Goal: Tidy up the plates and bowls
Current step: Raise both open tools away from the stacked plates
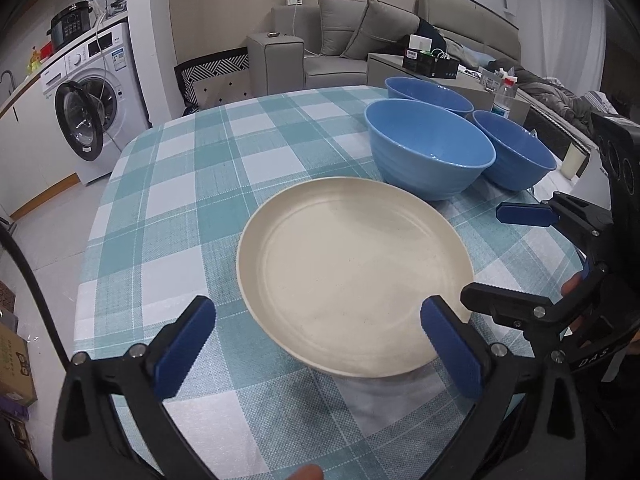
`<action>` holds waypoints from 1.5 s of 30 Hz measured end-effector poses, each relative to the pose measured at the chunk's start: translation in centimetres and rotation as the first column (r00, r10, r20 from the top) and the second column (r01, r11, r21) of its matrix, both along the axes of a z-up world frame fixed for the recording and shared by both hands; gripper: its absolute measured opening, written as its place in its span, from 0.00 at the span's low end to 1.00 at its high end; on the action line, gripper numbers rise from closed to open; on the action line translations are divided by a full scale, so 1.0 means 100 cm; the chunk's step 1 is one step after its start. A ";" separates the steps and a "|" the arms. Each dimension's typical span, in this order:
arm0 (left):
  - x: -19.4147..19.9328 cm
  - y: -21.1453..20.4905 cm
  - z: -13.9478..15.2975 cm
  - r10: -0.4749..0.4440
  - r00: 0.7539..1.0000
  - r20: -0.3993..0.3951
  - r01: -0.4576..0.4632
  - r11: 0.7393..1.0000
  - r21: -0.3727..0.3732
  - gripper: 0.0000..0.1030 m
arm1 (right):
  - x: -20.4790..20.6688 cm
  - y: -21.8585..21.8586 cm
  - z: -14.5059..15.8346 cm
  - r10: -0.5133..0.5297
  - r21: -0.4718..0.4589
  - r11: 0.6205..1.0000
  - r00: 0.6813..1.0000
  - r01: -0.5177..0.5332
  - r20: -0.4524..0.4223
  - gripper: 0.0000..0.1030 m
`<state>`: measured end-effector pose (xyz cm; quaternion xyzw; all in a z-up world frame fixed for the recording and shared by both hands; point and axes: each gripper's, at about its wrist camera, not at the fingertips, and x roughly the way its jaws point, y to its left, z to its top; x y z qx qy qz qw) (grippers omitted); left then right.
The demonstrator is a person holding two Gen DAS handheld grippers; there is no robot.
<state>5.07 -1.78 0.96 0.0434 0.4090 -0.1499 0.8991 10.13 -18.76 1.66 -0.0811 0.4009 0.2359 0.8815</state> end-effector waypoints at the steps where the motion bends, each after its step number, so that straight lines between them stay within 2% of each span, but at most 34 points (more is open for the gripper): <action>1: 0.000 0.001 0.001 0.003 1.000 0.002 -0.003 1.000 -0.003 1.00 | -0.001 0.000 0.001 0.001 0.001 1.000 1.000 -0.001 0.003 0.99; 16: -0.007 0.007 0.040 0.045 0.994 0.097 -0.034 0.994 -0.108 1.00 | -0.016 -0.020 0.045 -0.019 0.037 0.999 0.995 0.016 0.101 0.99; 23: 0.001 0.003 0.045 0.055 0.993 0.100 -0.041 0.990 -0.136 1.00 | -0.016 -0.036 0.066 -0.046 0.045 0.998 0.989 0.040 0.137 0.99; 45: 0.039 -0.020 0.078 0.065 0.988 0.137 -0.044 0.988 -0.150 1.00 | 0.000 -0.087 0.125 -0.123 0.095 0.990 0.967 0.105 0.223 0.99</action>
